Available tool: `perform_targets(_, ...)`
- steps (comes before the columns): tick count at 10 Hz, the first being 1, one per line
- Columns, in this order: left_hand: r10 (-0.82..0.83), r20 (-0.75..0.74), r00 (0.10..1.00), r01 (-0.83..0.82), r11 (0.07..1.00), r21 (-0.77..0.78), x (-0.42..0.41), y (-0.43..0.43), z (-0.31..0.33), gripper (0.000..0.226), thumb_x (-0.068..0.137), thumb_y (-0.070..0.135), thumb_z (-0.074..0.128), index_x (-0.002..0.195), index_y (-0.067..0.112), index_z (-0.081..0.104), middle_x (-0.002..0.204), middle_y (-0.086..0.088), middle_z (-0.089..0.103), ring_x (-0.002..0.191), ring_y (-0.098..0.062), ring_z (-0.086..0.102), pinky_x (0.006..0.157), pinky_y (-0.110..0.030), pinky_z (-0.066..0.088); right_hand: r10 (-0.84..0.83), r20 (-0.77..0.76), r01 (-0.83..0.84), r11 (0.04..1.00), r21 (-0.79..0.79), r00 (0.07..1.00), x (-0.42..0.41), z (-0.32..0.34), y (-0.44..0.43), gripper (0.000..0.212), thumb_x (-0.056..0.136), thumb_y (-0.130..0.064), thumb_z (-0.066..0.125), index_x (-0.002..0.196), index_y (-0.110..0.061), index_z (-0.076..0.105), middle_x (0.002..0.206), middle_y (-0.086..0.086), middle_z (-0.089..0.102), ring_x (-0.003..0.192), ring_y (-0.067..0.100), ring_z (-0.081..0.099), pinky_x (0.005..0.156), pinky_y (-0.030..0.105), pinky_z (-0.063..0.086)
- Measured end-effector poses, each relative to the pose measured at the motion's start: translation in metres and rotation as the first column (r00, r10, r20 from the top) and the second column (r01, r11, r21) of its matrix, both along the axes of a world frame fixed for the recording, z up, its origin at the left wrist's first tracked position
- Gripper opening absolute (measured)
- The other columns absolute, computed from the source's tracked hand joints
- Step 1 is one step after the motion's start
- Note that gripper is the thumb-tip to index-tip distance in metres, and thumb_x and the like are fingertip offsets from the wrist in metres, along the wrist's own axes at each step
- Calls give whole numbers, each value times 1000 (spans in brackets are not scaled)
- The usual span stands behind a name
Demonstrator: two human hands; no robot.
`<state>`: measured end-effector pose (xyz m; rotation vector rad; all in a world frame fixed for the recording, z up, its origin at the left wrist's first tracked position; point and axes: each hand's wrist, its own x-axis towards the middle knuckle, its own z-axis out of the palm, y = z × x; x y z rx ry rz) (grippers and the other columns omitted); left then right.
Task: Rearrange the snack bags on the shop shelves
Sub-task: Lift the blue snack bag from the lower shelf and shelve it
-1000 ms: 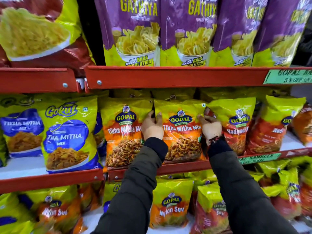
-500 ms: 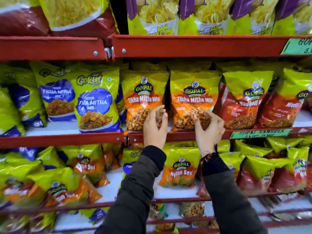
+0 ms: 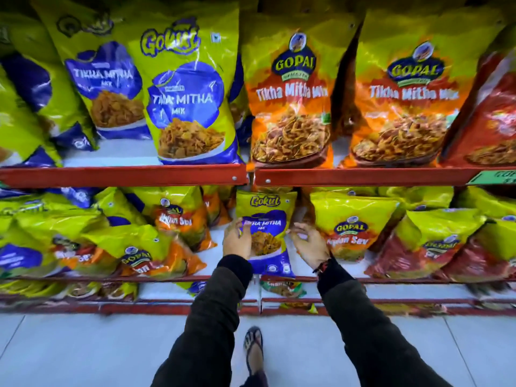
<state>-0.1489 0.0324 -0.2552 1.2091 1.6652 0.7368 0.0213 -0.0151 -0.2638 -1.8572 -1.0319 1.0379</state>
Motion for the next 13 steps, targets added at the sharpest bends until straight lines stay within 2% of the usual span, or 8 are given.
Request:
perform_targets(1,45,64,997,-36,989,-143,-8,25,-21,45,99,28,43,140,8,44,150,-14,43,136,-33,44,114,-37,33,-9,-126,-9,990,-144,992,-5,-26,25,34,100,-9,49,123,15,55,119,15,60,108,16,46,100,24,47)
perform_targets(2,45,146,988,-2,960,-279,-8,50,-38,46,99,34,39,137,10,46,145,-17,49,133,-33,47,113,-40,37,-104,-202,43,957,-289,974,-12,-49,45,47,99,-36,50,135,-6,54,127,6,57,125,21,50,107,31,45)
perform_targets(4,12,197,980,61,931,-361,-3,64,-39,47,99,32,35,136,7,48,142,-17,52,131,-33,51,110,-42,44,-214,-261,138,950,-280,941,-18,-78,56,69,92,-51,55,145,-8,46,151,11,50,142,30,44,121,48,31)
perform_targets(5,1,159,987,51,945,-323,-4,61,-42,42,101,26,33,135,5,48,142,-18,51,131,-33,49,108,-33,40,-198,-258,135,961,-240,946,-16,-88,49,84,79,-64,55,145,-12,47,150,10,52,141,29,46,121,48,32)
perform_targets(10,200,256,946,-234,966,111,-36,-84,48,35,101,26,41,124,9,61,128,-14,62,119,-27,55,74,-18,30,-68,-286,137,964,227,956,-62,37,-83,22,94,-35,55,111,-21,57,124,16,65,115,25,61,103,49,45)
perform_targets(11,208,390,897,-300,934,194,-54,-99,73,42,97,34,48,127,6,59,132,-9,62,122,-21,55,95,-19,37,-13,-244,93,943,321,970,-75,72,-96,18,96,-36,56,107,-22,55,113,7,60,105,17,56,95,40,44)
perform_targets(12,249,508,825,-431,857,281,-74,-99,106,48,86,46,55,112,8,68,113,-9,71,105,-15,61,101,-38,46,31,-245,80,900,428,969,-95,114,-94,26,94,-38,59,110,-19,61,123,5,70,114,21,65,103,49,50)
perform_targets(13,214,635,742,-505,801,321,-95,-86,144,24,92,32,58,94,12,70,89,-5,69,86,-13,57,83,-35,48,79,-203,38,854,519,976,-116,153,-78,30,96,-35,58,114,-12,62,120,10,72,113,27,67,102,56,50)
